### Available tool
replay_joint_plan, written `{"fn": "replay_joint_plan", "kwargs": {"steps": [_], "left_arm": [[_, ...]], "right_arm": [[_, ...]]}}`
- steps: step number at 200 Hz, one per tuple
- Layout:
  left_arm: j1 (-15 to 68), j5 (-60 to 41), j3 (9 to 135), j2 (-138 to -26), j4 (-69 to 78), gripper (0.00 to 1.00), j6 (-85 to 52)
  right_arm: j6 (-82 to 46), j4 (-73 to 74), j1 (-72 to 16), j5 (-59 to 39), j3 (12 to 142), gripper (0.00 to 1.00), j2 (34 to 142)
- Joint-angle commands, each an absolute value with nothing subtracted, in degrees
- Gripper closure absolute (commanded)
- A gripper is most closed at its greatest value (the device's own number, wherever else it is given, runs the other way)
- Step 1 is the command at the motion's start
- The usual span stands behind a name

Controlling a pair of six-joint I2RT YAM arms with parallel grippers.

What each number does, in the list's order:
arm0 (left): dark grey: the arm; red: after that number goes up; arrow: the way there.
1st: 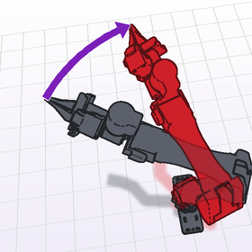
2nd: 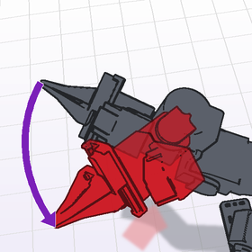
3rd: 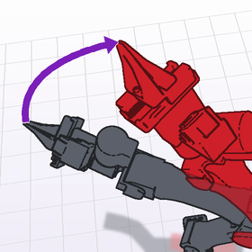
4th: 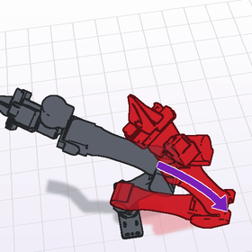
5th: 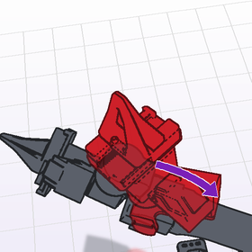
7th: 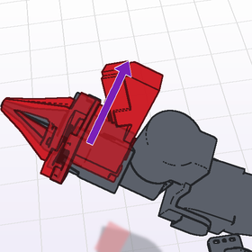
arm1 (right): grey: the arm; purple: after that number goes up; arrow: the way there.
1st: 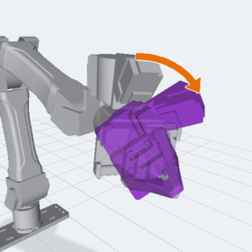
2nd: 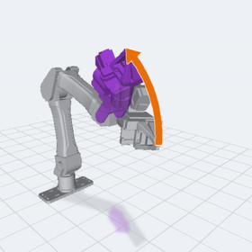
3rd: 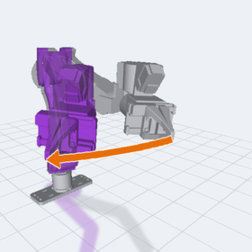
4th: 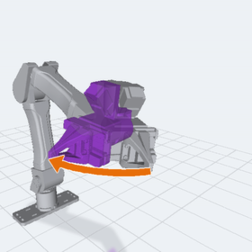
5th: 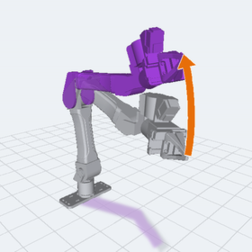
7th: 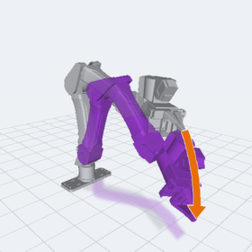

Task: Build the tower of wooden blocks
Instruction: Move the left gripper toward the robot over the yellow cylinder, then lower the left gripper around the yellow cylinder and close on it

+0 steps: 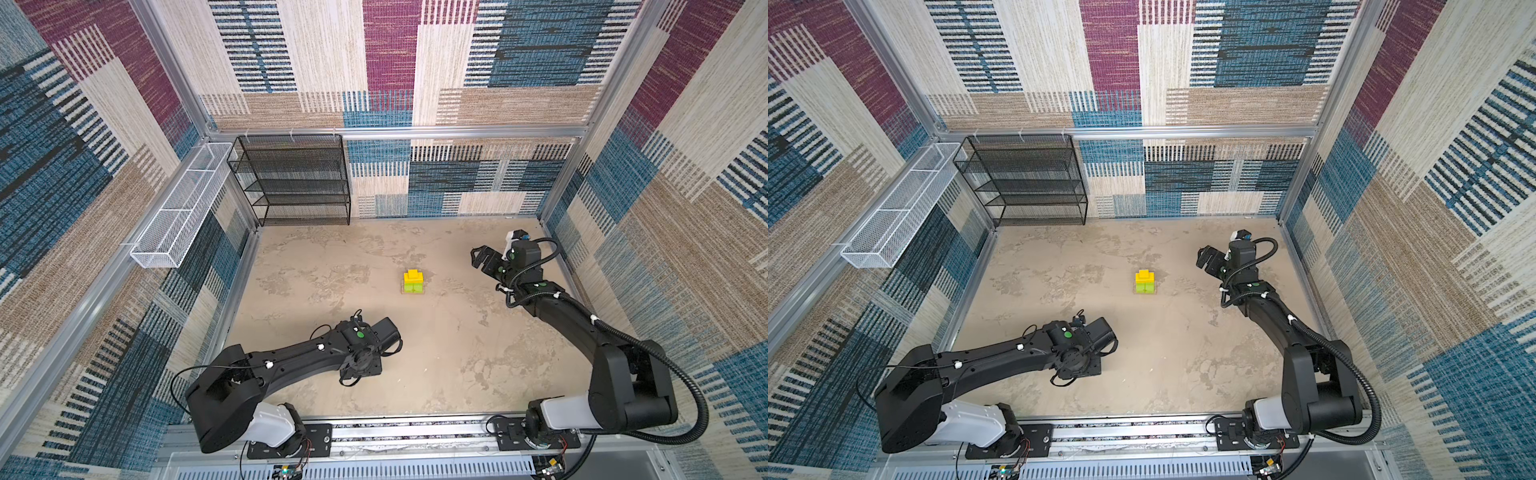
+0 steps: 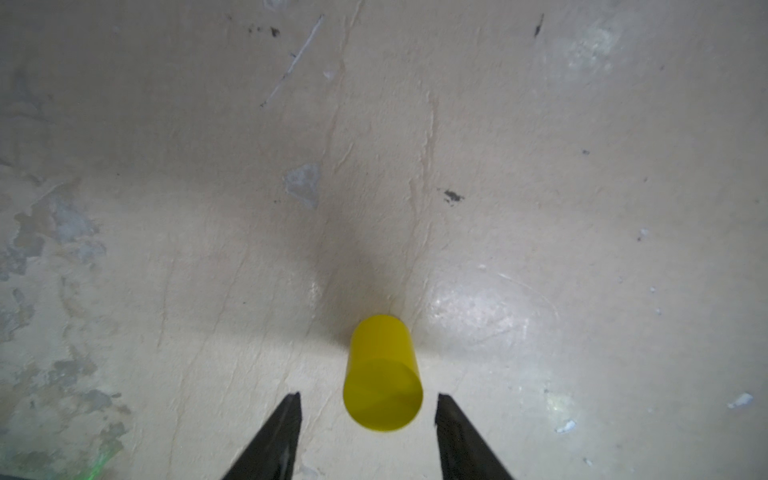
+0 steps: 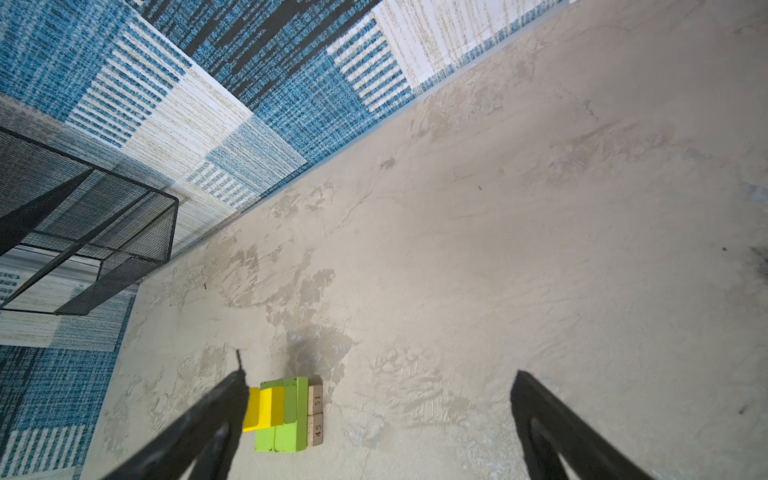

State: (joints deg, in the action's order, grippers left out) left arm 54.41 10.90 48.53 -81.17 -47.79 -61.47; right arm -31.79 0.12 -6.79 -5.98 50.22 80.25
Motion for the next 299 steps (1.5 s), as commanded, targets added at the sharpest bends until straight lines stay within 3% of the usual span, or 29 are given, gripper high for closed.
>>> {"fn": "replay_joint_plan", "kwargs": {"steps": [1, 154, 224, 299], "left_arm": [[54.28, 12.45, 48.66, -81.38, -49.04, 0.45, -62.37], [53.61, 8.93, 48.6, -84.9, -44.71, 0.61, -60.82], [53.62, 8.26, 47.86, -84.73, -44.43, 0.6, -61.24], [53.59, 8.12, 47.64, -84.68, -44.45, 0.69, -61.35]], "right_arm": [[-31.38, 1.01, -6.77, -5.72, 50.23, 0.01, 79.87], [-31.29, 1.03, -6.77, -6.02, 50.53, 0.01, 80.36], [-31.29, 0.97, -6.77, -5.89, 50.36, 0.01, 80.07], [-31.29, 0.92, -6.75, -5.99, 50.32, 0.01, 80.06]]}}
